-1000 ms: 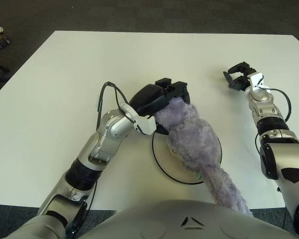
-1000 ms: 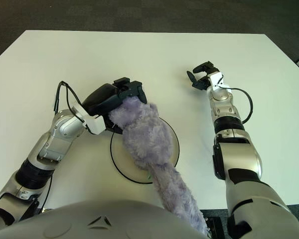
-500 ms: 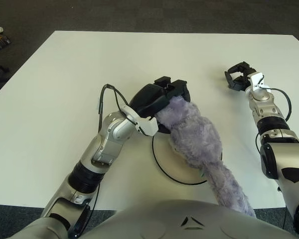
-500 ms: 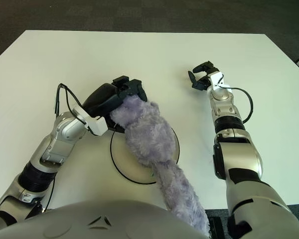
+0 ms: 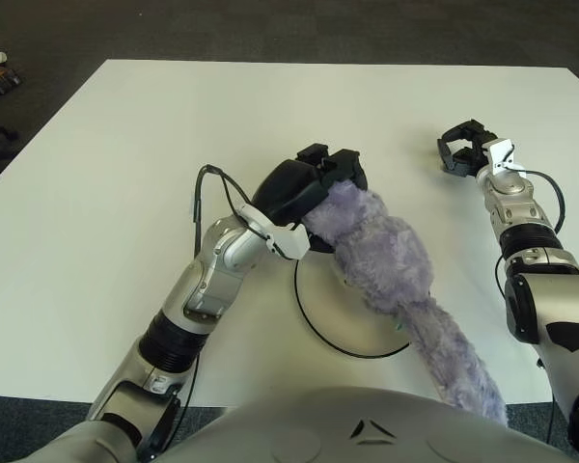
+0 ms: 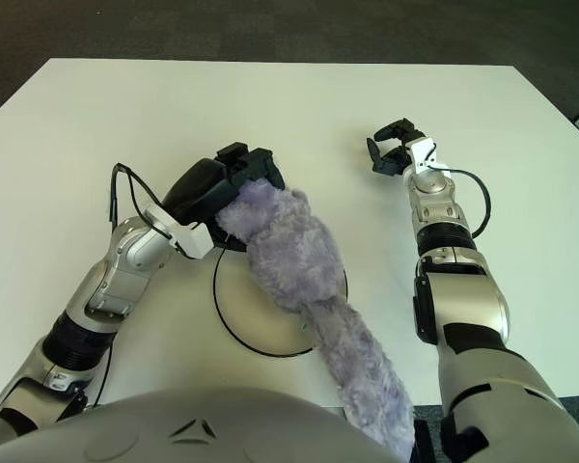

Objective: Put the doll into the plate.

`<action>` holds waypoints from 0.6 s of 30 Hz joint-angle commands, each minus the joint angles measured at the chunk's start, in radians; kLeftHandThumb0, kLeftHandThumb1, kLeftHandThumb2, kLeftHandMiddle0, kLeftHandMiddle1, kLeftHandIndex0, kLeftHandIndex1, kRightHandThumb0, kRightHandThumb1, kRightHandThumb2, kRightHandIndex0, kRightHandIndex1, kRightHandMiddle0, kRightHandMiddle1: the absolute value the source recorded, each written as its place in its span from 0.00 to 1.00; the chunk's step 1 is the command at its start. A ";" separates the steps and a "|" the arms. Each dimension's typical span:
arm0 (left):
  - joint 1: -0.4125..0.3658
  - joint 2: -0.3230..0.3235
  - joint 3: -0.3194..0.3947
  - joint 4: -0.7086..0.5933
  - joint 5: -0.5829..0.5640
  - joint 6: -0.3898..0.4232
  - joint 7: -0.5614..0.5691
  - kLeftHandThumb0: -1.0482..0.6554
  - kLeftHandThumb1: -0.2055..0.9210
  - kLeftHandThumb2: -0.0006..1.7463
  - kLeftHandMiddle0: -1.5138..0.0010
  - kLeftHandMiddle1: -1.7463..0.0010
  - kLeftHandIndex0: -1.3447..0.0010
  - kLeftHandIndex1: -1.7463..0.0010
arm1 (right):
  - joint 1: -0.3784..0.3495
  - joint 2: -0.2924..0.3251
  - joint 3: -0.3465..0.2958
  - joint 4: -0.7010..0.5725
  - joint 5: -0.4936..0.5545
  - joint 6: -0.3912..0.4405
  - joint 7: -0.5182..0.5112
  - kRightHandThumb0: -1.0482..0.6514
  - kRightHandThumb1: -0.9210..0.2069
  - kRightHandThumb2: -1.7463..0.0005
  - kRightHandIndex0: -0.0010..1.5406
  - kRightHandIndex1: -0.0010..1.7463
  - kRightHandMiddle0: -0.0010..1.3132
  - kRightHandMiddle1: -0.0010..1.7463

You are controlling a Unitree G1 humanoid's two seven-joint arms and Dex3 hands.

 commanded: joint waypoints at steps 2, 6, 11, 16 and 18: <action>-0.018 0.013 0.008 -0.006 0.010 0.015 -0.022 0.61 0.62 0.58 0.66 0.00 0.67 0.17 | 0.101 0.047 0.026 0.090 -0.019 0.068 0.039 0.61 0.37 0.38 0.34 0.96 0.18 1.00; -0.027 0.023 0.015 -0.004 -0.003 0.003 -0.032 0.61 0.72 0.53 0.77 0.01 0.75 0.07 | 0.100 0.047 0.025 0.091 -0.017 0.068 0.040 0.61 0.37 0.37 0.34 0.97 0.17 1.00; -0.034 0.039 0.022 -0.008 -0.017 -0.011 -0.047 0.71 0.88 0.37 0.80 0.02 0.87 0.16 | 0.098 0.047 0.025 0.093 -0.019 0.073 0.037 0.61 0.37 0.37 0.34 0.97 0.18 1.00; -0.040 0.055 0.026 -0.019 -0.018 -0.027 -0.055 0.41 0.55 0.53 0.96 0.11 0.98 0.22 | 0.090 0.043 0.029 0.104 -0.023 0.076 0.043 0.61 0.38 0.37 0.35 0.95 0.19 1.00; -0.042 0.058 0.026 -0.016 -0.017 -0.036 -0.053 0.38 0.51 0.56 0.98 0.14 0.99 0.24 | 0.088 0.043 0.031 0.107 -0.025 0.073 0.044 0.61 0.39 0.37 0.36 0.95 0.19 1.00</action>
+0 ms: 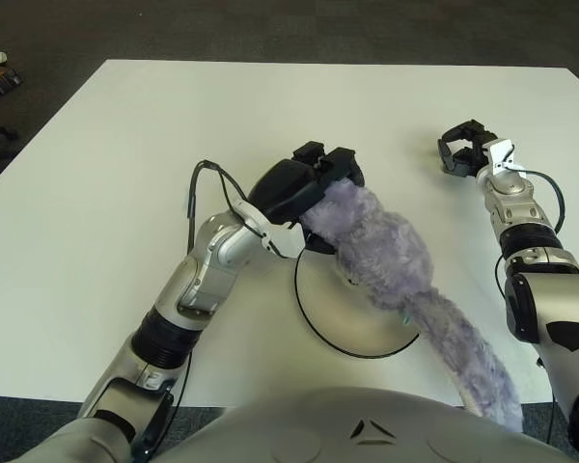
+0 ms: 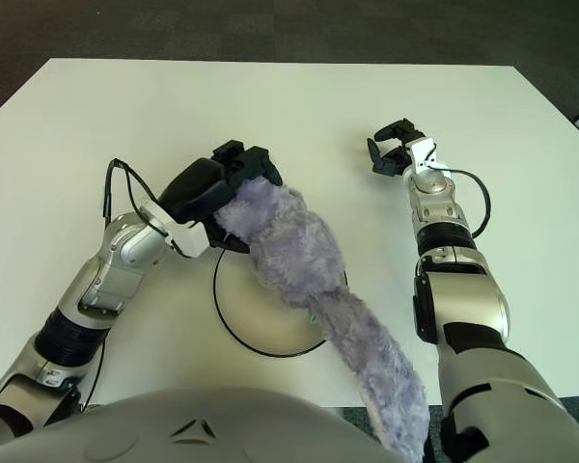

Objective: Put the doll into the plate.

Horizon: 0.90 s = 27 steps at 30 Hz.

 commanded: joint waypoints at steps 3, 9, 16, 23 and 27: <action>-0.029 0.018 0.021 -0.017 -0.020 -0.039 -0.003 0.36 0.50 0.56 0.98 0.18 1.00 0.26 | 0.093 0.040 0.040 0.125 -0.038 0.048 0.044 0.61 0.39 0.37 0.36 0.94 0.20 1.00; -0.039 0.034 0.036 -0.029 -0.045 -0.060 -0.019 0.34 0.49 0.55 0.98 0.22 0.99 0.24 | 0.086 0.036 0.071 0.142 -0.066 0.019 0.042 0.61 0.41 0.36 0.38 0.93 0.21 1.00; -0.045 0.045 0.045 -0.029 -0.069 -0.080 -0.026 0.34 0.48 0.56 0.99 0.24 0.99 0.23 | 0.072 0.030 0.095 0.172 -0.085 0.002 0.051 0.61 0.42 0.34 0.38 0.94 0.20 1.00; -0.050 0.054 0.057 -0.040 -0.102 -0.085 -0.042 0.36 0.45 0.57 1.00 0.30 1.00 0.30 | 0.067 0.026 0.112 0.180 -0.091 -0.006 0.052 0.61 0.42 0.33 0.38 0.96 0.20 1.00; -0.052 0.059 0.067 -0.049 -0.133 -0.085 -0.056 0.35 0.47 0.56 1.00 0.36 1.00 0.36 | 0.065 0.021 0.131 0.173 -0.104 -0.002 0.057 0.61 0.41 0.34 0.37 0.97 0.19 1.00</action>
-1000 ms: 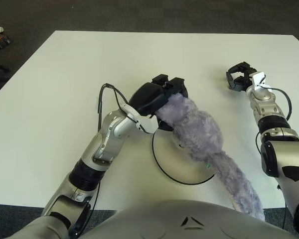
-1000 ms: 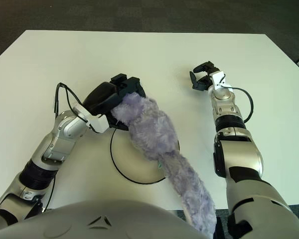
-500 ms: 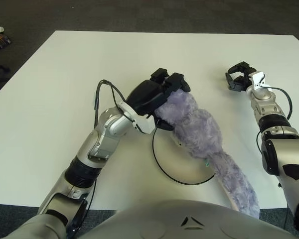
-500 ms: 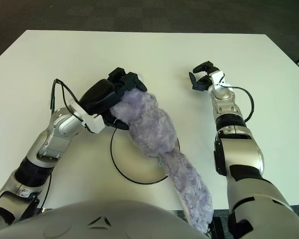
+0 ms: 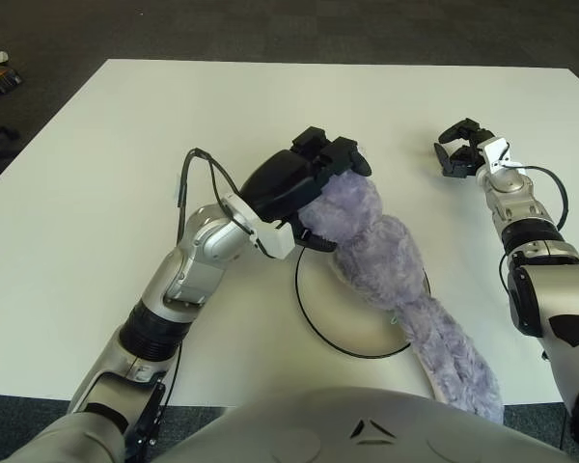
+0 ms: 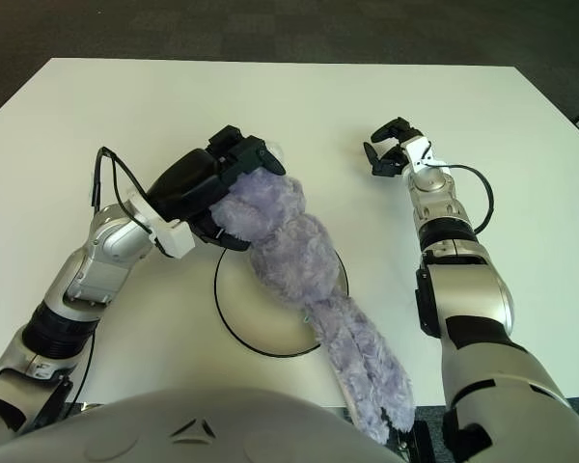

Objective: Put the doll into the plate.

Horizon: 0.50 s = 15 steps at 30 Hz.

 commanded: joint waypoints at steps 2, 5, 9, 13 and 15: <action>-0.024 0.011 0.022 -0.020 -0.034 -0.015 -0.019 0.34 0.48 0.56 1.00 0.38 1.00 0.37 | 0.107 0.044 0.050 0.085 -0.051 0.082 0.057 0.61 0.40 0.35 0.36 0.97 0.19 1.00; -0.029 0.018 0.033 -0.027 -0.062 -0.016 -0.032 0.33 0.49 0.54 1.00 0.40 1.00 0.40 | 0.106 0.046 0.044 0.085 -0.042 0.089 0.053 0.61 0.37 0.37 0.35 0.96 0.17 1.00; -0.035 0.027 0.044 -0.037 -0.091 -0.003 -0.055 0.29 0.53 0.51 1.00 0.43 1.00 0.43 | 0.109 0.049 0.035 0.081 -0.033 0.088 0.043 0.61 0.36 0.39 0.34 0.95 0.17 1.00; -0.039 0.036 0.052 -0.047 -0.123 0.018 -0.083 0.27 0.58 0.47 1.00 0.46 1.00 0.46 | 0.111 0.047 0.041 0.075 -0.039 0.081 0.040 0.61 0.35 0.40 0.34 0.94 0.17 1.00; -0.041 0.038 0.057 -0.052 -0.139 0.027 -0.096 0.26 0.59 0.47 1.00 0.46 1.00 0.48 | 0.109 0.046 0.043 0.074 -0.041 0.083 0.041 0.61 0.35 0.40 0.34 0.94 0.17 1.00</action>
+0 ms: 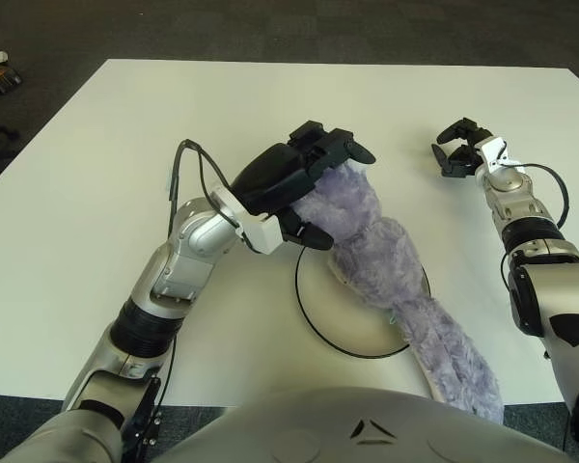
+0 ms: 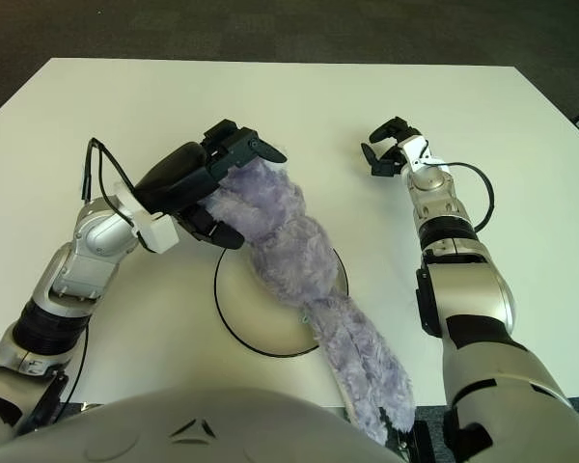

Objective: Put the doll into the plate.

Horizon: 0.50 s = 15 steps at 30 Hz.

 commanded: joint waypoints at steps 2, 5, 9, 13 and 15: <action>-0.016 0.014 0.014 -0.016 -0.036 0.025 -0.037 0.26 0.60 0.45 1.00 0.47 1.00 0.50 | 0.110 0.047 0.033 0.073 -0.035 0.087 0.045 0.61 0.35 0.40 0.34 0.94 0.17 1.00; -0.018 0.016 0.018 -0.022 -0.050 0.037 -0.049 0.24 0.64 0.42 0.99 0.51 1.00 0.54 | 0.108 0.048 0.032 0.073 -0.033 0.092 0.048 0.61 0.34 0.41 0.34 0.94 0.17 1.00; -0.021 0.026 0.033 -0.034 -0.072 0.054 -0.068 0.21 0.72 0.37 0.98 0.56 1.00 0.60 | 0.104 0.053 0.025 0.075 -0.024 0.108 0.054 0.61 0.33 0.41 0.34 0.94 0.16 1.00; -0.022 0.034 0.046 -0.033 -0.088 0.052 -0.075 0.20 0.82 0.31 0.97 0.61 1.00 0.67 | 0.101 0.055 0.007 0.109 -0.011 0.109 0.056 0.61 0.34 0.40 0.35 0.94 0.16 1.00; -0.022 0.039 0.054 -0.034 -0.093 0.053 -0.078 0.19 0.85 0.29 0.96 0.62 1.00 0.68 | 0.103 0.058 -0.011 0.082 0.012 0.139 0.060 0.61 0.35 0.40 0.35 0.94 0.17 1.00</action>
